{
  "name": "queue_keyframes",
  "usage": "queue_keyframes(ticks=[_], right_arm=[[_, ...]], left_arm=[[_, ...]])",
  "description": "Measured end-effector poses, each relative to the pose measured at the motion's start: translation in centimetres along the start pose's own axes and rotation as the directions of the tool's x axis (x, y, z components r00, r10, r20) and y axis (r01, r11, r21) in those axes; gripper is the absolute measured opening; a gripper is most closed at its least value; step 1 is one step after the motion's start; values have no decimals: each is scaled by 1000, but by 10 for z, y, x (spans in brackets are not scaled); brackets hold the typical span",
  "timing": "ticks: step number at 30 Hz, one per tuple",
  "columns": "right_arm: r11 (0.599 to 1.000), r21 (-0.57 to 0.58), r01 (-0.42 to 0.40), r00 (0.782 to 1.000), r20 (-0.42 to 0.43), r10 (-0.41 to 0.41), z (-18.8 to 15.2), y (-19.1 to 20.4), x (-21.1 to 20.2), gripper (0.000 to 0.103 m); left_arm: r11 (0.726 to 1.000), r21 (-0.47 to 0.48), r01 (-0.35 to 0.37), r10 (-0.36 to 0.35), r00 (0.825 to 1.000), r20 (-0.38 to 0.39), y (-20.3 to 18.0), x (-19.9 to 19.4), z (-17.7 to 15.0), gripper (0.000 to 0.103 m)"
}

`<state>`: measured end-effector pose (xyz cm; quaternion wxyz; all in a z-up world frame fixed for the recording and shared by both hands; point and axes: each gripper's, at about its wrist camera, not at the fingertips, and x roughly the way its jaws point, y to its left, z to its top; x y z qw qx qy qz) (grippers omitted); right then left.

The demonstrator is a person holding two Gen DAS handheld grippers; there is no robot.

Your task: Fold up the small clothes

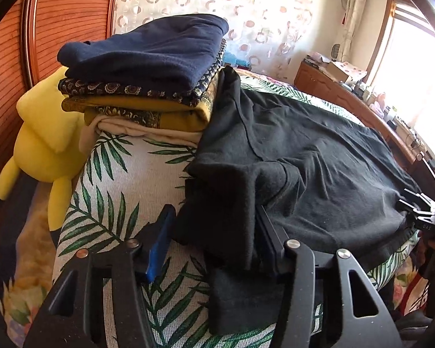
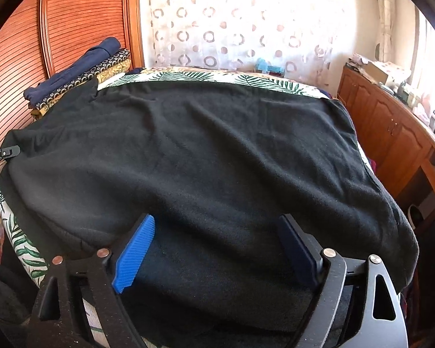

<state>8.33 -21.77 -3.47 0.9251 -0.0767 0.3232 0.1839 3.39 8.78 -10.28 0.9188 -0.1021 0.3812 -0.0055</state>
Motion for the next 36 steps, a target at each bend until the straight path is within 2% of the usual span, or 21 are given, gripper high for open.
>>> queue_keyframes(ticks=[1,2,3,5,12,17,29,33,36], right_arm=[[1000,0,0,1000,2,0,-1,1,0,89],[1000,0,1,1000,2,-1,-1,1,-1,89],[1000,1,0,1000,3,0,-2,0,-2,89],[1000,-1,-1,1000,6,1,-3,-1,-2,89],[1000,-7,-9,1000,1,9,-4,-5,-4,89],[1000,-9,-12,1000,-1,12,-3,-6,-5,89],[1000,3,-26,1000,-1,26,-2,-15,-5,89],[999,21,-36,999,0,36,-2,-24,-5,89],[999,27,-38,999,0,38,-2,-27,-4,89]], left_arm=[[1000,12,2,-2,1000,-2,-2,1,-1,41],[1000,23,5,-5,1000,-8,-4,2,-1,21],[1000,27,2,-1,1000,-8,-5,2,-1,13],[999,46,2,-2,1000,-6,-9,2,-1,9],[998,52,27,-29,999,37,-22,-17,8,8],[992,123,39,-50,995,88,-50,-34,22,8],[966,240,97,-134,981,142,-106,-49,48,7],[963,244,111,-152,976,157,-107,-56,58,7],[966,238,102,-137,981,137,-98,-57,59,7]])
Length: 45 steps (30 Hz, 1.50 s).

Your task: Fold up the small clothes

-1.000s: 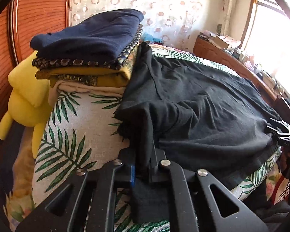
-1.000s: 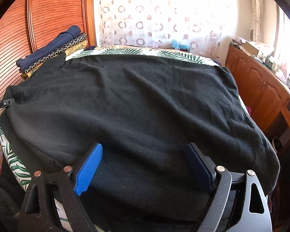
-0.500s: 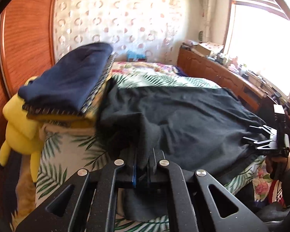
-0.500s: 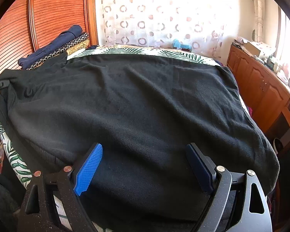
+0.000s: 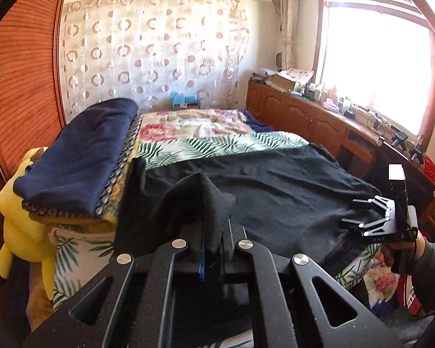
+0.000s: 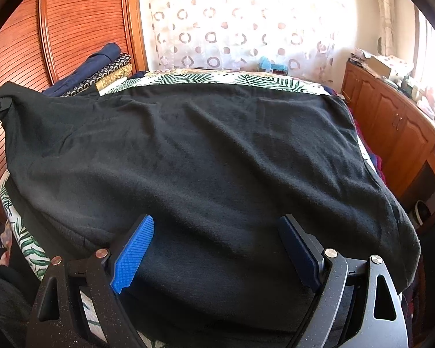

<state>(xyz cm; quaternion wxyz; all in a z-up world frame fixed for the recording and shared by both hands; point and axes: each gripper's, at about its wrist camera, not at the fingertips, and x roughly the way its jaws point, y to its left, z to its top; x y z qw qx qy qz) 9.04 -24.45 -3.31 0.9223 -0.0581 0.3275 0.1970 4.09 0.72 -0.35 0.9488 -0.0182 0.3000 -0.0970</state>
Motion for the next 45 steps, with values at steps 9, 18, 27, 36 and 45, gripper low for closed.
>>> queue_keyframes(ticks=[9,18,27,36,45], right_arm=[[1000,7,-2,1000,12,2,-2,-6,0,89],[1000,-9,4,1000,7,-4,-2,-8,1,89],[1000,-11,-11,1000,17,12,-4,-15,-1,89],[998,49,-32,998,56,29,-3,-38,-23,89],[995,102,20,989,143,-34,-10,-68,-76,89]], left_arm=[[983,-85,-160,137,965,-226,62,37,-59,43],[974,-145,-175,137,961,-239,75,45,-79,54],[984,-161,-76,46,982,-183,63,39,-71,7],[996,-21,90,-90,996,-16,-11,5,11,7],[950,174,260,-264,965,3,-124,36,84,7]])
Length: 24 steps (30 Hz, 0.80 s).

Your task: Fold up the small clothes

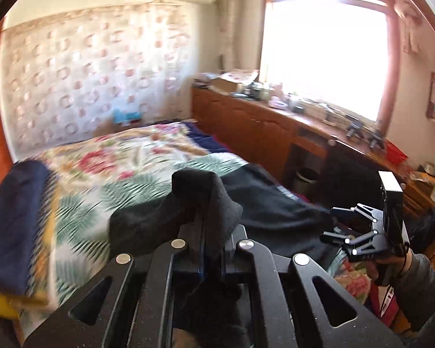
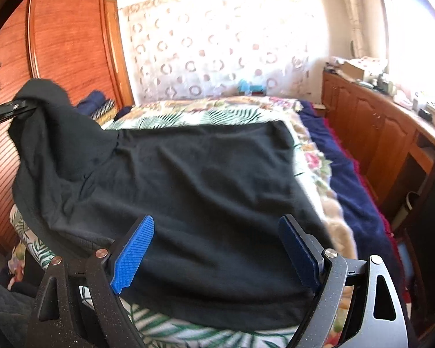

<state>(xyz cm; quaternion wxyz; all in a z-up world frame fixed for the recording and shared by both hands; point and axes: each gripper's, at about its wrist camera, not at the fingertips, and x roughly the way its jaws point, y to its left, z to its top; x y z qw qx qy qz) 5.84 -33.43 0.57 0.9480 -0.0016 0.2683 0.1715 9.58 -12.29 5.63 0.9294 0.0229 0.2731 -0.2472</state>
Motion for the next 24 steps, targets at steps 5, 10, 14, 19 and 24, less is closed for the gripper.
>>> queue_keyframes(ticks=[5,10,14,19,24], right_arm=[[999,24,29,999,37,-30,-4,-20,-30,89],[998,35,47,997,51,-49,-11,-25,-48,89],[998,45,54,997,57,-56,-16,-25,-55,89],[996,77,34,998,50,-38,-21,-27,-61,89],[996,77,51,998,41,-54,-17,-29,-62,89]], left_arm=[[995,59,76,-74,996,-40,-35,35,20,7],[989,103,111,-103,992,-77,-63,52,30,7],[982,130,136,-121,986,-115,-84,66,31,7],[974,148,170,-140,972,-191,-92,79,20,10],[966,177,186,-155,972,-176,-94,66,13,62]])
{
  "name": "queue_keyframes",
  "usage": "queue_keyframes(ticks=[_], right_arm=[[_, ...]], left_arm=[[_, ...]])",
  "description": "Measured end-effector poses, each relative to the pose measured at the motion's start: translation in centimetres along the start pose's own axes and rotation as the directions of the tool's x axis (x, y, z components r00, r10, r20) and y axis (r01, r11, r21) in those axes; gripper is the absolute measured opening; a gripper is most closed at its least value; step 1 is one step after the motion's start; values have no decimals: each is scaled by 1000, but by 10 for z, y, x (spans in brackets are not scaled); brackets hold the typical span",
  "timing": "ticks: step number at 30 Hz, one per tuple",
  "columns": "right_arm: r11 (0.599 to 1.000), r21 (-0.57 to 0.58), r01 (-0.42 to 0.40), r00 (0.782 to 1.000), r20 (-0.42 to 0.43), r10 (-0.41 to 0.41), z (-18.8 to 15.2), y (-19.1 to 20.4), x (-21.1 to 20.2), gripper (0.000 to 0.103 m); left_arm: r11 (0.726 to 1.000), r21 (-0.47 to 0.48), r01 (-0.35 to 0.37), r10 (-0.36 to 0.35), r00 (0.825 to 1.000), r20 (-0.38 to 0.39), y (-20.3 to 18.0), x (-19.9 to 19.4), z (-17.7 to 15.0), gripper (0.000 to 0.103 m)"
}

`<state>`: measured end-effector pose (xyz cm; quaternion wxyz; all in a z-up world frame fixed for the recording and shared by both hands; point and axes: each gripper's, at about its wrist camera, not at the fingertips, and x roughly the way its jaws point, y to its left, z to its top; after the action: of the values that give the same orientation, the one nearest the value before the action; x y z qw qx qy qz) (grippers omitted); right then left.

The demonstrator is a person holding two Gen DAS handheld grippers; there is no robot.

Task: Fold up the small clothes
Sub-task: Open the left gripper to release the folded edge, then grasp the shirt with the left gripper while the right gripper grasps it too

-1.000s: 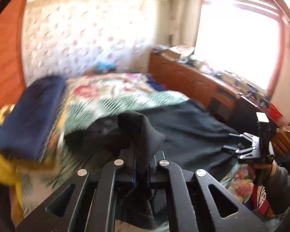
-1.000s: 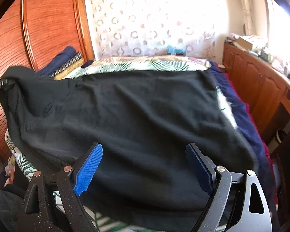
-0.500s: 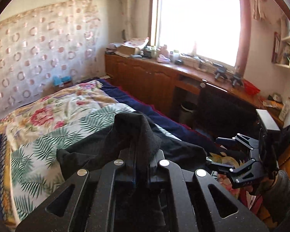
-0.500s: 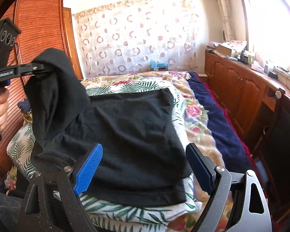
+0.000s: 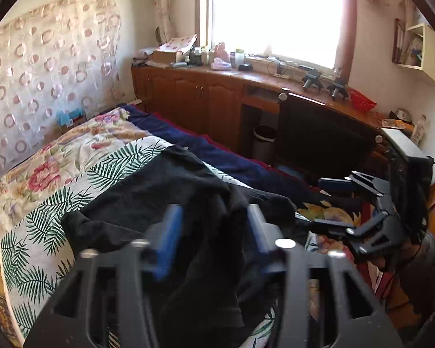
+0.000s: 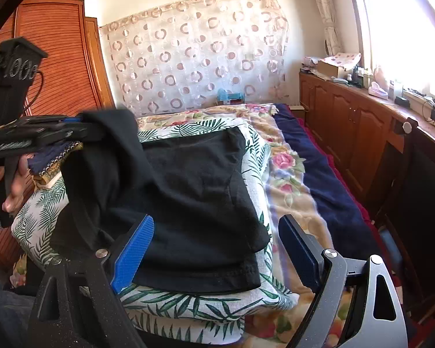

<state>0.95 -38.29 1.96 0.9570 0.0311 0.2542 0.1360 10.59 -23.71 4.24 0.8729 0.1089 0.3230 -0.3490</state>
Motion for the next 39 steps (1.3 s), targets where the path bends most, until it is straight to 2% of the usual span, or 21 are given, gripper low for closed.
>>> queue_keyframes(ticks=[2,3,10,18,25,28,30,32,34,35,38,39], right_arm=[[1000,-9,8,1000,-1,-8,2,3,1,89],[1000,-12,11,1000,-1,-11,3,4,1,89],[999,-41,-5,1000,-15,4,9,10,10,89],[994,-88,-68,997,-44,64,33,29,50,89],[988,-132,-82,993,-96,70,49,43,92,89],[987,-119,-104,989,-113,91,55,41,101,89],[986,-123,-109,988,-121,94,57,44,105,89],[986,-131,-107,987,-131,90,58,43,107,89],[986,-129,-106,986,-144,87,58,41,111,89],[986,-125,-107,985,-151,88,59,39,113,89],[987,-110,-113,980,-177,93,57,36,118,89],[988,-106,-116,978,-185,95,57,35,119,89]], left_arm=[[1000,-3,1,-1,1000,11,1,-7,-2,78],[1000,-3,-8,8,1000,24,2,-12,-3,78],[995,-42,-90,92,995,49,29,-37,-23,78],[974,-143,-177,174,984,-34,95,-25,-68,78],[965,-195,-174,159,983,-91,129,2,-91,77],[966,-214,-148,121,984,-134,137,15,-101,64],[967,-214,-136,104,983,-151,139,21,-105,48],[969,-219,-118,83,983,-163,141,26,-108,37],[972,-215,-91,55,985,-165,140,30,-109,31],[974,-210,-86,52,985,-166,140,31,-108,29],[980,-179,-82,52,985,-166,134,34,-103,7],[983,-161,-86,60,986,-158,131,33,-98,5]])
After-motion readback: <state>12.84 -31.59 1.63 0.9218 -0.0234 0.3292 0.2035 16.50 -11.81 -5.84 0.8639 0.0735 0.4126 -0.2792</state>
